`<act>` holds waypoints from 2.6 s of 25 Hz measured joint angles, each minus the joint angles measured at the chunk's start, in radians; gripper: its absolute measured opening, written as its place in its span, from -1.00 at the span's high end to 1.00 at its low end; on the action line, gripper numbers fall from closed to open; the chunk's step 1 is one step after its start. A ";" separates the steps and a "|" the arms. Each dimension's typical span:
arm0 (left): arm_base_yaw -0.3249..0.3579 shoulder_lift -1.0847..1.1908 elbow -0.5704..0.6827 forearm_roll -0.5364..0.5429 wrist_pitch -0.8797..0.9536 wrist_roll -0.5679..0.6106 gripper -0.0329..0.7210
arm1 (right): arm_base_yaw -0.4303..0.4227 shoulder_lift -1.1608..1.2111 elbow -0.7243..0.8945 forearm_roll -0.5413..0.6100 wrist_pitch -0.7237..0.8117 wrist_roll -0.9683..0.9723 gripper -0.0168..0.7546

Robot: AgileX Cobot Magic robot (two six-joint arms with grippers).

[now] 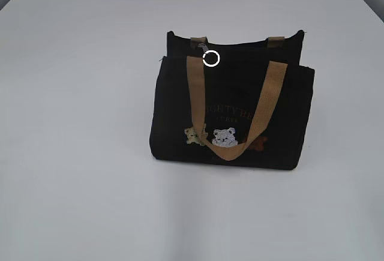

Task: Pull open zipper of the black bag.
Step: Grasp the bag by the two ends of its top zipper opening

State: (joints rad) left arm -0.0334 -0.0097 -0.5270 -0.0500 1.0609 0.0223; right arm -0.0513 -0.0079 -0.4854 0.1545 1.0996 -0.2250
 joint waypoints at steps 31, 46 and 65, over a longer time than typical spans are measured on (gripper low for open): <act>-0.016 1.233 -0.066 -1.658 -0.226 2.217 -0.15 | 0.000 0.000 0.000 0.000 0.000 0.000 0.22; -0.249 1.687 -0.303 -1.679 -0.364 2.342 -0.49 | 0.000 0.000 0.000 0.003 0.000 0.000 0.22; -0.338 1.867 -0.455 -1.675 -0.330 2.282 0.75 | 0.000 0.393 -0.031 0.523 -0.113 -0.541 0.22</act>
State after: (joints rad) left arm -0.3710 1.8571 -0.9818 -1.7249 0.7307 2.3041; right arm -0.0513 0.3853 -0.5166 0.6777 0.9862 -0.7659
